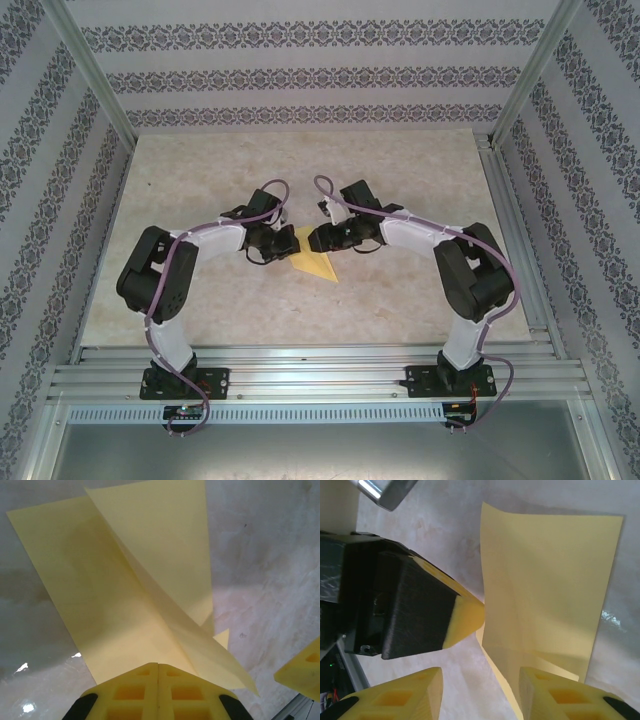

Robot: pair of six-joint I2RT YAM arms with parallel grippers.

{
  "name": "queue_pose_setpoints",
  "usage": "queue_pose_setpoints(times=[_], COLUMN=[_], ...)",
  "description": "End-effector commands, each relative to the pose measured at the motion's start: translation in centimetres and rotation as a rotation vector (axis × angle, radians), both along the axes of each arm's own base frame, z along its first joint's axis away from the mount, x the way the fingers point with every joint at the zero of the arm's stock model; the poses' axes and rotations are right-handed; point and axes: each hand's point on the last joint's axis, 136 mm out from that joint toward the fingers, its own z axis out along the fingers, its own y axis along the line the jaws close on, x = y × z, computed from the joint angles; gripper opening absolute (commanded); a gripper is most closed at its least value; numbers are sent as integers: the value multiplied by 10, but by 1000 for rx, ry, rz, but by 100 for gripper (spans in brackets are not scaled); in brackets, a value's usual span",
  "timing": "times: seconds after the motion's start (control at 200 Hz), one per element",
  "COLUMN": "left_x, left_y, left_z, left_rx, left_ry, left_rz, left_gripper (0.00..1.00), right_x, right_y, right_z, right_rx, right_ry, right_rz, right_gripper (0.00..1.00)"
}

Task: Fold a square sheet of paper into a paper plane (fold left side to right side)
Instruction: Fourth fold the wing at the center of the table.

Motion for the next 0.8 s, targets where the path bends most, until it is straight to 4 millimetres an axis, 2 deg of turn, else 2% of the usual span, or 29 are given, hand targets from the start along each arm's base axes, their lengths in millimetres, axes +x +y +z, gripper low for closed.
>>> queue_pose_setpoints(times=[0.0, 0.15, 0.285, 0.38, 0.535, 0.58, 0.794], left_x=[17, 16, 13, 11, 8, 6, 3], left_y=[-6, -4, 1, 2, 7, 7, 11], left_z=[2, -15, -23, -28, -37, -39, -47], left_rx=[-30, -6, 27, 41, 74, 81, 111], left_ry=[-26, 4, 15, 24, 37, 41, 51], left_rz=[12, 18, 16, 9, 0, -1, -11], left_gripper=[0, 0, 0, 0, 0, 0, 0], right_x=[1, 3, 6, 10, 15, 17, 22], right_y=[1, 4, 5, 4, 8, 9, 9], right_z=[-10, -17, -23, -25, -23, -23, -26], right_rx=[-60, -85, -107, -116, -99, -99, -121], right_ry=[-22, -17, -15, -19, -19, -17, -27], right_rz=[34, 47, 51, 41, 40, 41, 51], right_gripper=[43, 37, 33, 27, 10, 0, 0])
